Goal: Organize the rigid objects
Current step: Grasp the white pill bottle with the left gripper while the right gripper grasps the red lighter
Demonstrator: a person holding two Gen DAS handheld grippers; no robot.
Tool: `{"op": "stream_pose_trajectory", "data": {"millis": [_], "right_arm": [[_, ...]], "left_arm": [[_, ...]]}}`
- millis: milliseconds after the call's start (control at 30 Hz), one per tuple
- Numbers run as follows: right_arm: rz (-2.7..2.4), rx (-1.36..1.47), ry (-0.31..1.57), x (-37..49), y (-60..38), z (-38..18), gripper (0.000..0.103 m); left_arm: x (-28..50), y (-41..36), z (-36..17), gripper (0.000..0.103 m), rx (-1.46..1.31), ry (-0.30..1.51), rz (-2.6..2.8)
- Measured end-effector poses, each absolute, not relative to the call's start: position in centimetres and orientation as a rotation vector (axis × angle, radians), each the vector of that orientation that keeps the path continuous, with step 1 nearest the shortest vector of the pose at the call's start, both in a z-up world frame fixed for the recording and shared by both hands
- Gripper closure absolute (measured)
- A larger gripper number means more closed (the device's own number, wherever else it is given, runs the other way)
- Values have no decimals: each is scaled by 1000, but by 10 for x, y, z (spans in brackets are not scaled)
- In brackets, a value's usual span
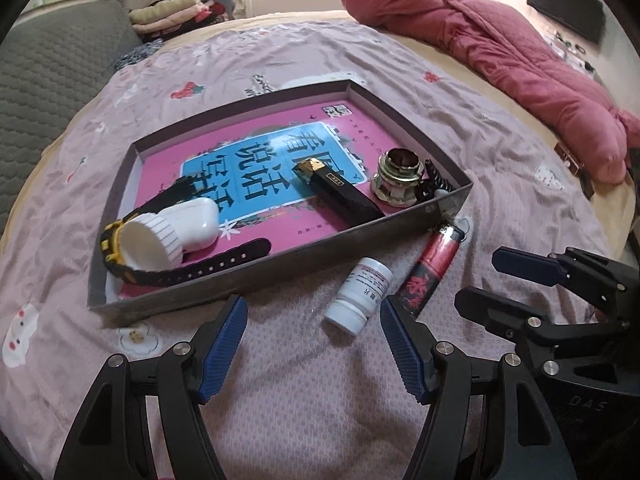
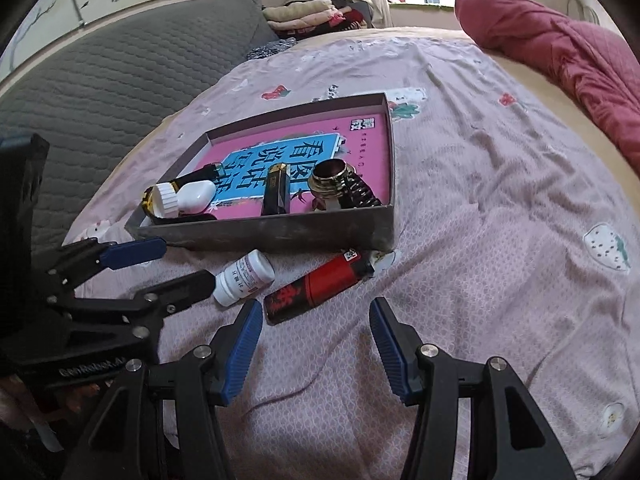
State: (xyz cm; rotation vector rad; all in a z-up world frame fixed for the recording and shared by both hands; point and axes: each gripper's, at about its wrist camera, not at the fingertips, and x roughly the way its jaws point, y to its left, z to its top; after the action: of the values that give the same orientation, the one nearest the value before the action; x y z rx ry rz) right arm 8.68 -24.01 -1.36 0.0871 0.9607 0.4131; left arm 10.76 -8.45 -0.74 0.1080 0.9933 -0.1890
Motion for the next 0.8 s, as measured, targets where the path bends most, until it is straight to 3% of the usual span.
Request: {"op": "stream_pose_trajectory", "data": {"millis": [533,800], "right_arm": [[380,340,1130,125,-248,-40,47],[377,346,1114,135,-239,-44,47]], "left_arm": [[132,-95,-39,33,144,1054,-300],[135,-94,-46,33,108,1070,-313]]}}
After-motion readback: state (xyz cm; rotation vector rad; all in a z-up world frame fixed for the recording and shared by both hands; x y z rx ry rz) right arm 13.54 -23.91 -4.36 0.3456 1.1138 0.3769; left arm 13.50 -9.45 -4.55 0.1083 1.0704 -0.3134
